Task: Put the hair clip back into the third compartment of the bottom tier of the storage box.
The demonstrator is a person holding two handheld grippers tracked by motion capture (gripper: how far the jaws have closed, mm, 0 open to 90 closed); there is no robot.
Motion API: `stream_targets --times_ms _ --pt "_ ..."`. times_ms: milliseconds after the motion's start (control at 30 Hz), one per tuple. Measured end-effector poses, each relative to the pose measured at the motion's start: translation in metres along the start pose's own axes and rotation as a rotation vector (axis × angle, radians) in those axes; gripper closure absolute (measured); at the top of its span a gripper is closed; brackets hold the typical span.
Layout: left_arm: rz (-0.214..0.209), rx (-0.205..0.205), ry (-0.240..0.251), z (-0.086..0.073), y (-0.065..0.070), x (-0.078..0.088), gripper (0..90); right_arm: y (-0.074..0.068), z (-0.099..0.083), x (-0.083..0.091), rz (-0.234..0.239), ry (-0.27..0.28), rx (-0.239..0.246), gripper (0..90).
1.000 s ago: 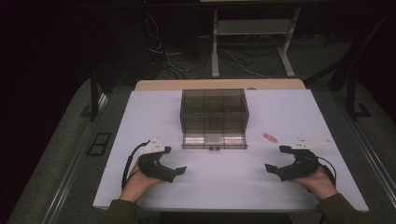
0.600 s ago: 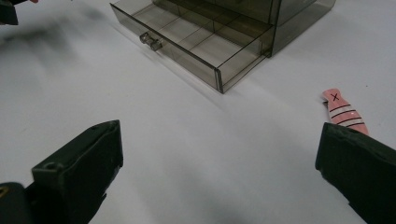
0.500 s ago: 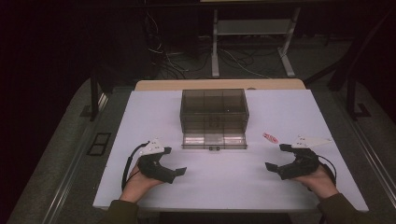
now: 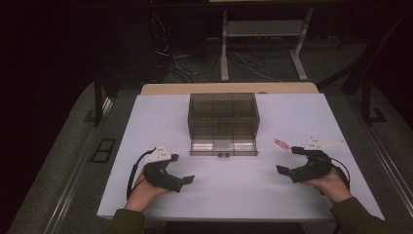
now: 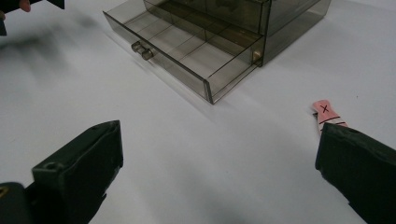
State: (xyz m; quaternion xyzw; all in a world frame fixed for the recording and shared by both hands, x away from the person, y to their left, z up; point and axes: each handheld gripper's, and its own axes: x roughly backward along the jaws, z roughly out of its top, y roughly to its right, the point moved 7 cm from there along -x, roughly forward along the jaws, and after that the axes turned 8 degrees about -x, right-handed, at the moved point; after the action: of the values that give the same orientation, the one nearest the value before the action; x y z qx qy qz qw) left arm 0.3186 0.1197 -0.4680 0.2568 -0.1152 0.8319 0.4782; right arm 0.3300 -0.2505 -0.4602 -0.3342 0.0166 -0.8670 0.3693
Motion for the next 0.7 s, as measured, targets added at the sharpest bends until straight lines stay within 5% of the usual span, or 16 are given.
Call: stream_targets --times_ms 700 --pt "0.023 0.003 0.008 -0.001 -0.001 0.003 0.0 0.008 0.015 -0.004 0.014 0.005 0.002 0.1"
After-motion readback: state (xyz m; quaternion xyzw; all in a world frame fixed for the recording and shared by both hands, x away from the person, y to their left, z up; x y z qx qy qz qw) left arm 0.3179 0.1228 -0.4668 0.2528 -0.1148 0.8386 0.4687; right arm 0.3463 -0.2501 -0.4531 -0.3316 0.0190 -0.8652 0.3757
